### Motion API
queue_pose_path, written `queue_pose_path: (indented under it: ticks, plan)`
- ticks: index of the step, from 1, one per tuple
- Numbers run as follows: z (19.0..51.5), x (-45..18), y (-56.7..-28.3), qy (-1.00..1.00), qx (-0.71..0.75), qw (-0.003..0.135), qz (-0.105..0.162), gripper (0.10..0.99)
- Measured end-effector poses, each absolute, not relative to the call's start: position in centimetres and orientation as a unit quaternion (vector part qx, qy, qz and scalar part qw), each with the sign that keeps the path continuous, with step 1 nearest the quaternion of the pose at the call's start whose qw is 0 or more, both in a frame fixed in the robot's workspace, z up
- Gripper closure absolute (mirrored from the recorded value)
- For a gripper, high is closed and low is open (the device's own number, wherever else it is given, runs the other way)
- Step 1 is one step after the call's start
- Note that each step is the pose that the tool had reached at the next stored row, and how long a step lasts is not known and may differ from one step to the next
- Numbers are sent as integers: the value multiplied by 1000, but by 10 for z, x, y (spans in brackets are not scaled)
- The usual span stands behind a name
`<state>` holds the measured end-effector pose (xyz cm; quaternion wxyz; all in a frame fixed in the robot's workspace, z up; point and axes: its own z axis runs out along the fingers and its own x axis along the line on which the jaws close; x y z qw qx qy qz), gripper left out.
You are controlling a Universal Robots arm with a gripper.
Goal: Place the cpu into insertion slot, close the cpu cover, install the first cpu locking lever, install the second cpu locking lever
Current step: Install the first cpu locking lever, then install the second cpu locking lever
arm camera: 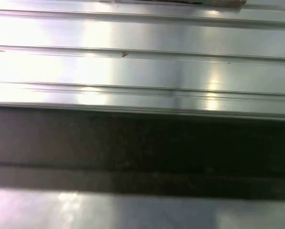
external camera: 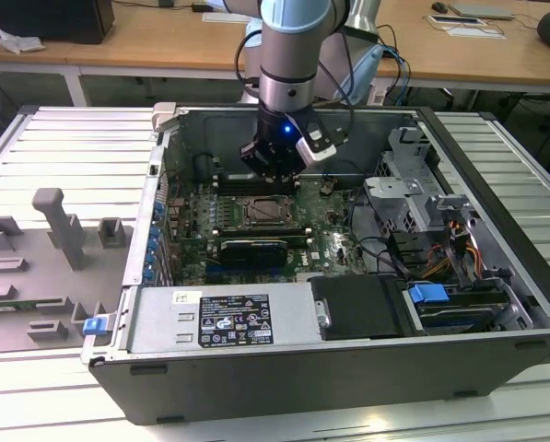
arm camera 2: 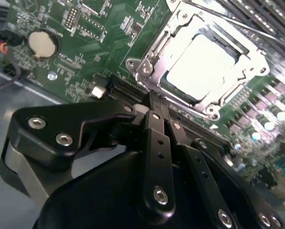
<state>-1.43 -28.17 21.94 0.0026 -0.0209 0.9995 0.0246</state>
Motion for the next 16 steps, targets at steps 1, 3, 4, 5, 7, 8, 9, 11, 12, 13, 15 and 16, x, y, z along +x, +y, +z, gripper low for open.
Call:
queue_pose_path:
  ticks: [1,3,4,5,7,8,9,11,12,13,15,16]
  plan:
    - [221,-14,-282,999,-21,3,25,980]
    - [221,-14,-283,999,-21,3,25,980]
    - [221,-14,-283,999,-21,3,25,980]
    - [221,-14,-284,999,-21,3,25,980]
    - [221,-14,-285,999,-21,3,25,980]
    - [221,-14,-285,999,-21,3,25,980]
    - [221,-14,-286,999,-21,3,25,980]
    - [221,-14,-286,999,-21,3,25,980]
    - [221,-14,-287,999,-21,3,25,980]
    - [221,-14,-287,999,-21,3,25,980]
    - [221,-14,-289,999,-21,3,25,980]
    - [221,-14,-291,999,-21,3,25,980]
